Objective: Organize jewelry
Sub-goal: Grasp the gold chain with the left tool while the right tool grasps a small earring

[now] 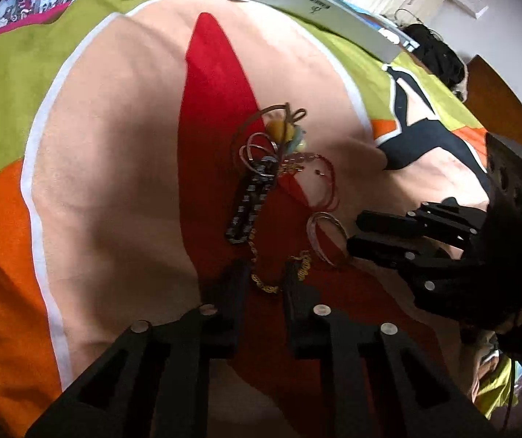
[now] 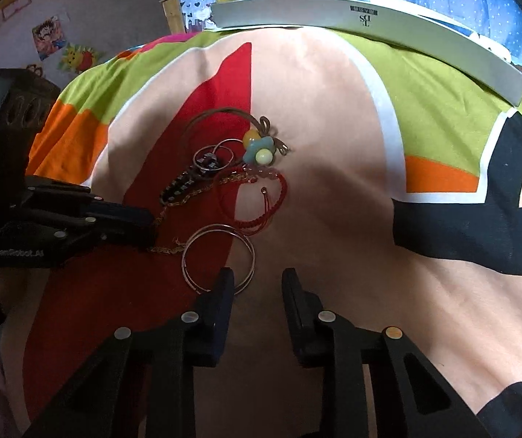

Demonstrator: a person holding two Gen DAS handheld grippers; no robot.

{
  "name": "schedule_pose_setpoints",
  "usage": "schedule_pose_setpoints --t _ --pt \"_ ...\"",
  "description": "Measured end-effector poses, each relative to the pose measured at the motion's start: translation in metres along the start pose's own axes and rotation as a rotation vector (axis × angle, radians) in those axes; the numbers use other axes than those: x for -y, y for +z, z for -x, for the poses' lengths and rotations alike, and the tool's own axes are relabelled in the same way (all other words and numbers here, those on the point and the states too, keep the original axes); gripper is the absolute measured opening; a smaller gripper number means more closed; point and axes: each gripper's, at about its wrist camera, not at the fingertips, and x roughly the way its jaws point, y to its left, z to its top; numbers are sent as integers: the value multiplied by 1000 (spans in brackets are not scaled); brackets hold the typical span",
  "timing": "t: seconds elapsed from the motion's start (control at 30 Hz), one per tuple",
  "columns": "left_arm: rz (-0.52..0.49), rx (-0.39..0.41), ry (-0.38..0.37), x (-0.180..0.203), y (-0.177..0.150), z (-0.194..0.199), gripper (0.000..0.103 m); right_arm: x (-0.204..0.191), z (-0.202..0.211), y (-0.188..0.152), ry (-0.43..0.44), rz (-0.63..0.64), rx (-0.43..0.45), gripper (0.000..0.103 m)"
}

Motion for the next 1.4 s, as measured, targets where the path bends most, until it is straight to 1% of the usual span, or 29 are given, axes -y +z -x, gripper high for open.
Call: schedule_pose_setpoints --t 0.07,0.17,0.3,0.5,0.6,0.63,0.67,0.77,0.8,0.87,1.03,1.23,1.4 --pt "16 -8 7 -4 2 -2 11 2 -2 1 -1 -8 -2 26" --pt "28 -12 11 -6 3 -4 11 3 -5 2 1 -23 -4 26" --pt "9 -14 39 -5 7 -8 11 5 -8 4 4 -32 -9 26" --pt "3 -16 49 -6 10 -12 10 5 -12 6 3 -14 -25 26" --pt "-12 -14 83 0 10 -14 5 1 -15 7 -11 5 -37 26" --pt "-16 -16 93 1 9 -13 3 -1 -16 7 -15 12 -40 25" --pt "-22 -15 100 3 9 -14 3 -4 -18 9 -16 16 -43 23" --pt "-46 -8 129 9 6 -14 2 -7 -20 8 -11 3 -50 11" --pt "-52 -5 138 11 5 -15 2 -9 -20 7 -11 -4 -49 9" --pt "-60 -4 156 15 2 -14 2 -11 -17 2 -22 -9 -35 6" --pt "-39 -19 156 20 -5 -8 1 -18 -3 -16 -49 -29 13 5" --pt "0 -24 141 25 -16 5 1 -20 13 -37 -46 -127 90 5" --pt "35 -15 137 30 -28 19 1 -20 23 -47 -39 -172 117 5"
